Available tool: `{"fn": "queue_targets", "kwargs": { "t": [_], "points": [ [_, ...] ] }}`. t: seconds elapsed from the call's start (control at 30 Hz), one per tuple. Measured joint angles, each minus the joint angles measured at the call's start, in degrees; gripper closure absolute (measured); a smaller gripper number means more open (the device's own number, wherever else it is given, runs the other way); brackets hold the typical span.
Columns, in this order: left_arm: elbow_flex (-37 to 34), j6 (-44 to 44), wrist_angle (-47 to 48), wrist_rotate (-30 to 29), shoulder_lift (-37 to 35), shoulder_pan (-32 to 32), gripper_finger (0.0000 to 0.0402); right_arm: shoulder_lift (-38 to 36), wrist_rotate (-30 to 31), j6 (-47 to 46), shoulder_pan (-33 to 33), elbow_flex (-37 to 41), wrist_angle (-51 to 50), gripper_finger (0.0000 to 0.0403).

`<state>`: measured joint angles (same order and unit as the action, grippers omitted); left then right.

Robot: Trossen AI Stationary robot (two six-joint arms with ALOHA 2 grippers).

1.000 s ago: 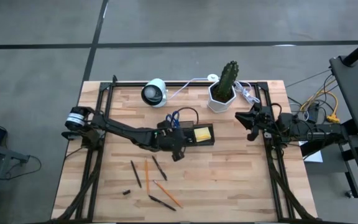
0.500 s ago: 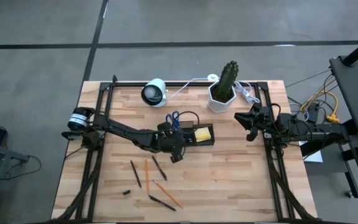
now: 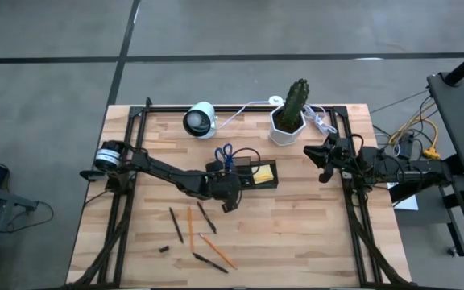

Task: Pick and place office supplies into organizer
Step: Put the blue eraser into the black desk organizer

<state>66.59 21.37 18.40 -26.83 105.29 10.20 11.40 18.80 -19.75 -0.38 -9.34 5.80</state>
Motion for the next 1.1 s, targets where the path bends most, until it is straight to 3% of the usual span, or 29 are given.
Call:
{"fn": "queue_targets", "kwargs": {
  "t": [0.77, 1.1],
  "points": [
    [0.1, -8.8, 0.0, 2.8, 0.0, 0.0, 0.0399, 0.0, -0.2, 0.2, 0.0, 0.0, 0.0, 0.0349],
    [0.1, -8.6, 0.0, 2.9, 0.0, 0.0, 0.0366, 0.0, -0.1, 0.2, 0.0, 0.0, 0.0, 0.0349]
  ]
}}
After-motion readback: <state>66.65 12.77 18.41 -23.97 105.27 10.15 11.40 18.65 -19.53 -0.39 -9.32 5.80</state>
